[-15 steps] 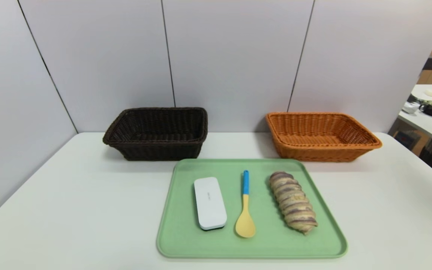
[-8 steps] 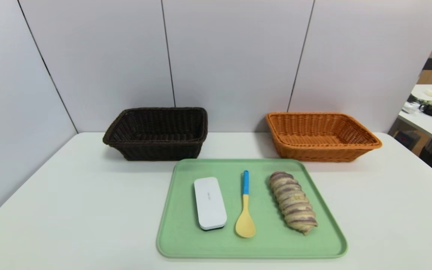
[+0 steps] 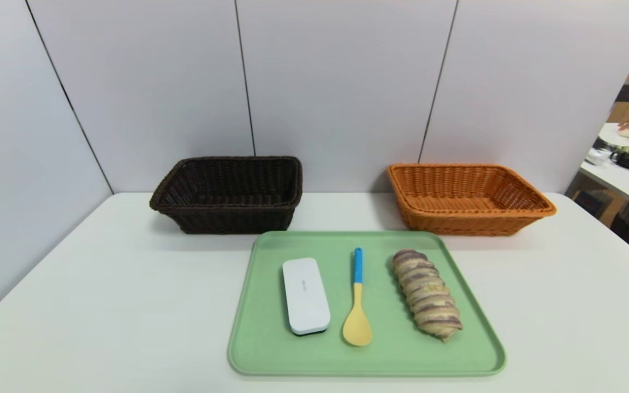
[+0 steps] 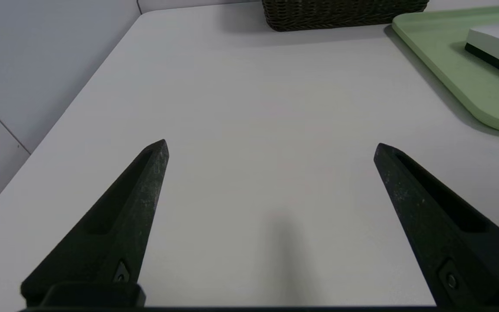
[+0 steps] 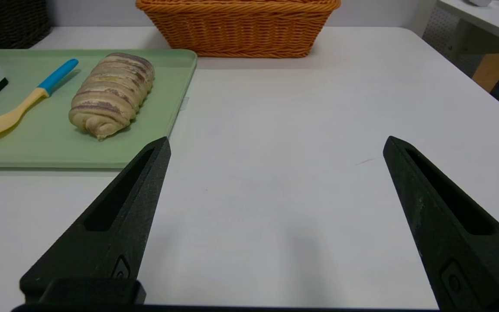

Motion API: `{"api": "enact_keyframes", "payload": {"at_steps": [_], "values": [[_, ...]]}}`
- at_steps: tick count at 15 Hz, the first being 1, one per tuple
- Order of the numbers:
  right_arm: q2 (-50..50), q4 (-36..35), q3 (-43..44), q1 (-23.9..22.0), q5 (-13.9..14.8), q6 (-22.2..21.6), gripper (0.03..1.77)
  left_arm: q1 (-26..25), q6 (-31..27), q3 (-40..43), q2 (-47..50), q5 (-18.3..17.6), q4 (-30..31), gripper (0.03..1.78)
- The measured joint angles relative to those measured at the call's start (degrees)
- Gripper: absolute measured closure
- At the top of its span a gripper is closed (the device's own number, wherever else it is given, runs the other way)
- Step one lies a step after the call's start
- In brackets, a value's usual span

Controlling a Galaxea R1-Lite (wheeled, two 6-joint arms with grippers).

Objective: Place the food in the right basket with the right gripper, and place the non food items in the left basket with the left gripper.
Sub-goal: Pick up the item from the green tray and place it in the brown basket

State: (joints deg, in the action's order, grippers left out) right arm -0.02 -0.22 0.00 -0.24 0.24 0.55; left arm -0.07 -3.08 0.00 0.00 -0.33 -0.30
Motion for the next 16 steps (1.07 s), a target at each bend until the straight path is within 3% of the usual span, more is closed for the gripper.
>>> {"api": "enact_keyframes", "payload": {"at_steps": [5,9,12,16], "values": [[0.0,-0.3,0.1,0.0,-0.5,2.0,0.1,0.0,-0.2,-0.5,0.0,-0.8,-0.1,0.12],[0.6,4.4,7.7,0.1,-6.9,1.8,0.1,0.0,0.1,-7.7,-1.3,-1.0,-5.9,0.12],[3.9,13.8,15.9,0.1,-9.4,1.1,0.1,0.1,0.2,-13.2,-7.3,-0.8,-8.2,0.12],[14.3,15.3,23.1,0.5,-9.1,0.4,0.1,0.0,0.3,-22.8,-20.7,-0.8,-8.8,0.12]]}}
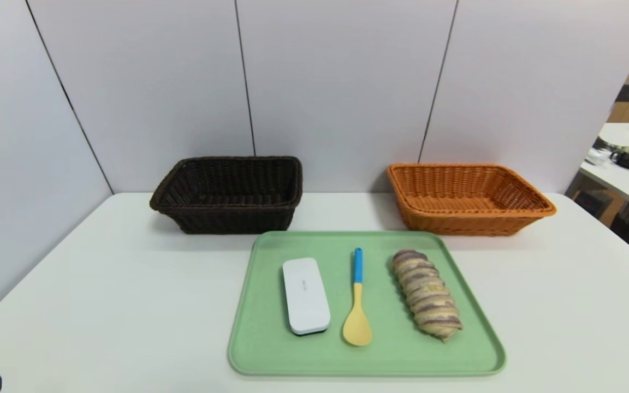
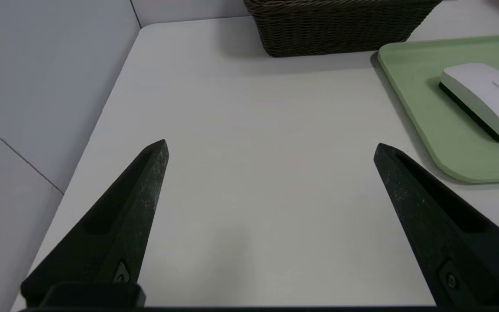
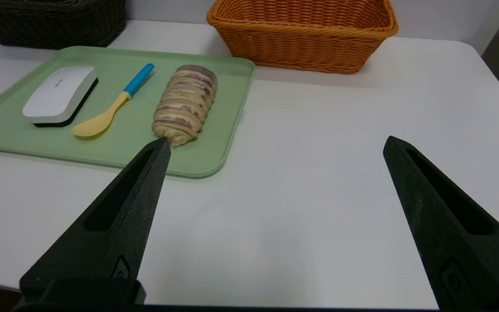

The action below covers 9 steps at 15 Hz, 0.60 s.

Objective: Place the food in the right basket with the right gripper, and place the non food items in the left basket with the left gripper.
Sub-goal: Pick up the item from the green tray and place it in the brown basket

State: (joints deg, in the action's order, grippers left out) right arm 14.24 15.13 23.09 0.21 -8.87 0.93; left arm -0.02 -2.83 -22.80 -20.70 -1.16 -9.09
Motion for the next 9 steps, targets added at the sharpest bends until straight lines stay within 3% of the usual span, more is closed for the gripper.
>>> {"api": "enact_keyframes", "payload": {"at_steps": [5,9], "values": [[15.4,0.3,8.2,0.1,-0.1,-0.6,0.1,0.0,-0.5,-13.1,-16.7,-0.6,-5.5,0.12],[27.3,-0.1,13.3,-0.9,0.9,-0.7,0.1,0.0,-0.6,-17.1,-26.6,-3.2,-7.8,0.12]]}}
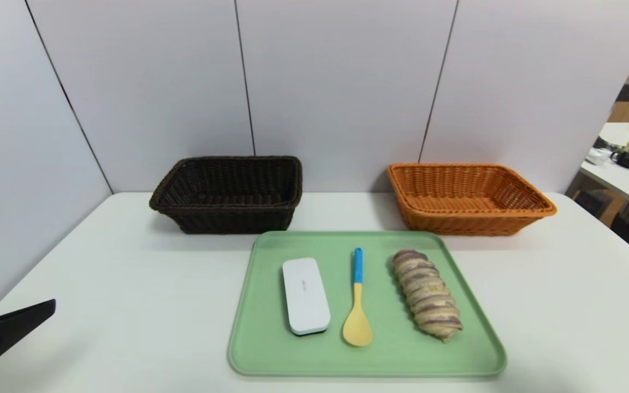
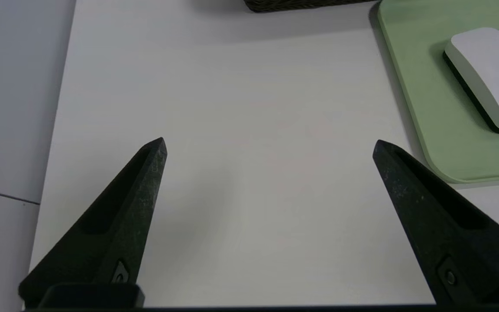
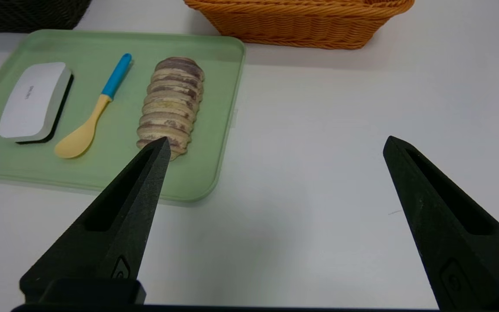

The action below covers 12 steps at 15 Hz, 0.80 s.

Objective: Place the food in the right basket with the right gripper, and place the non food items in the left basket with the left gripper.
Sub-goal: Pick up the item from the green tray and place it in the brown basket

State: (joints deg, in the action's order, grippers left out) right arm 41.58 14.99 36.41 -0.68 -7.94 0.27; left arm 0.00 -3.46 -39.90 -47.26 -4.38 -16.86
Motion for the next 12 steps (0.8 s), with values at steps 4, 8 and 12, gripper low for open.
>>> {"api": "enact_keyframes", "payload": {"at_steps": [4,8,12], "values": [[10.4,0.0,4.5,-0.8,0.0,0.0,0.1,0.0,0.3,-1.6,-8.1,-6.3,1.2,0.12],[18.0,-0.8,6.9,-0.9,-0.4,0.1,0.1,0.0,0.0,-3.2,-16.2,-7.4,7.9,0.12],[21.4,-4.0,7.3,-0.9,0.2,0.5,0.1,0.2,-0.2,-6.0,-20.7,-7.6,10.1,0.12]]}}
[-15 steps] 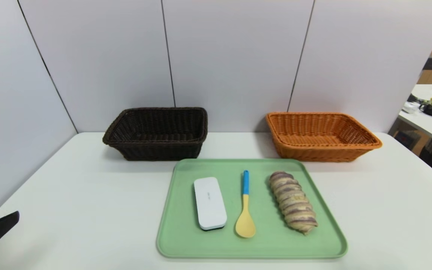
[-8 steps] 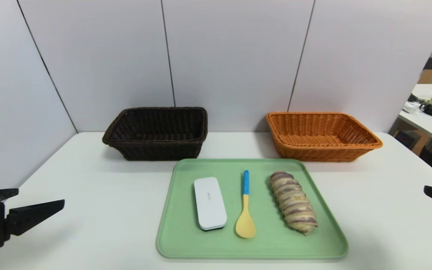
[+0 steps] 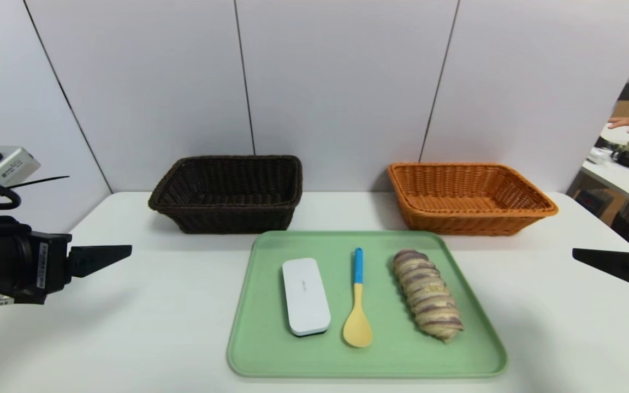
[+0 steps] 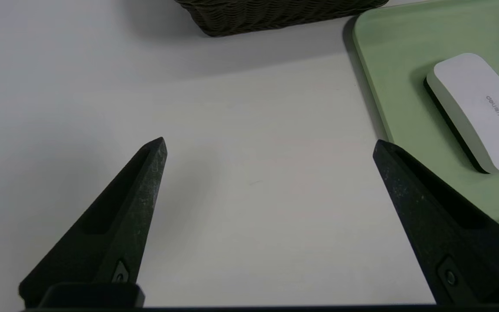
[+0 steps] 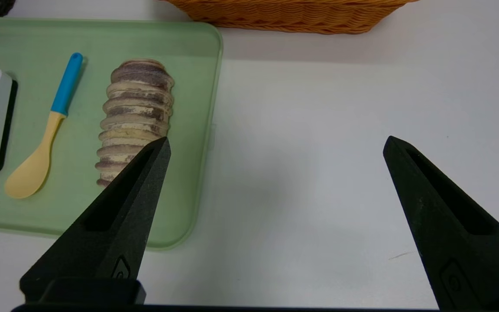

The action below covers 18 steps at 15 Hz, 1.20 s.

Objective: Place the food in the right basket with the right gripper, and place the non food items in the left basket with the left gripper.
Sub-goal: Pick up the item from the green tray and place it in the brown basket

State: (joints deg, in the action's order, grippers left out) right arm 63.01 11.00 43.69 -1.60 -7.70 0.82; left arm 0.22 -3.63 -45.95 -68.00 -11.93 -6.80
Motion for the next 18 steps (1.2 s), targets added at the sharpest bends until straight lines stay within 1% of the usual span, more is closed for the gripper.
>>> {"api": "enact_keyframes", "payload": {"at_steps": [2,5,6,9,10,11,12,13,15,16,18], "values": [[0.5,0.3,-0.2,-0.6,0.0,1.5,0.1,0.0,-0.5,-1.4,-0.9,0.2,-0.1,0.12],[-0.2,0.6,-0.9,-2.1,-0.1,5.7,0.1,0.0,-4.9,-1.6,-0.6,0.1,-0.1,0.12],[-0.6,0.5,-1.0,-2.4,-0.2,6.2,0.1,0.0,-5.3,-1.5,-0.3,-0.1,-0.1,0.12],[-1.1,0.0,-1.1,-2.6,-0.9,5.6,0.1,0.1,-5.4,-1.4,0.9,-0.9,-0.3,0.12],[-1.2,-0.1,-1.3,-2.6,-1.4,5.6,0.1,0.4,-5.2,-1.4,1.2,-2.3,-0.3,0.12],[-1.3,-0.2,-1.4,-2.6,-2.5,5.5,0.1,0.5,-5.1,-1.4,1.2,-4.5,-0.2,0.12],[-1.3,-0.2,-1.4,-2.6,-3.6,5.5,0.1,0.7,-5.0,-1.5,1.1,-7.8,-0.1,0.12],[-1.3,-0.2,-1.3,-2.6,-3.9,5.6,0.1,0.7,-5.0,-1.5,0.8,-10.0,-0.1,0.12],[-1.2,-0.2,-1.0,-2.5,-4.3,5.7,0.1,1.1,-5.2,-1.5,0.1,-11.7,-0.1,0.12],[-1.1,-0.1,-0.8,-2.3,-5.0,5.8,0.1,1.9,-5.2,-1.4,-0.3,-12.5,-0.1,0.12],[-0.5,0.4,-0.6,-1.5,-7.6,6.2,0.1,4.5,-5.2,-1.3,-1.2,-13.4,-0.1,0.12]]}}
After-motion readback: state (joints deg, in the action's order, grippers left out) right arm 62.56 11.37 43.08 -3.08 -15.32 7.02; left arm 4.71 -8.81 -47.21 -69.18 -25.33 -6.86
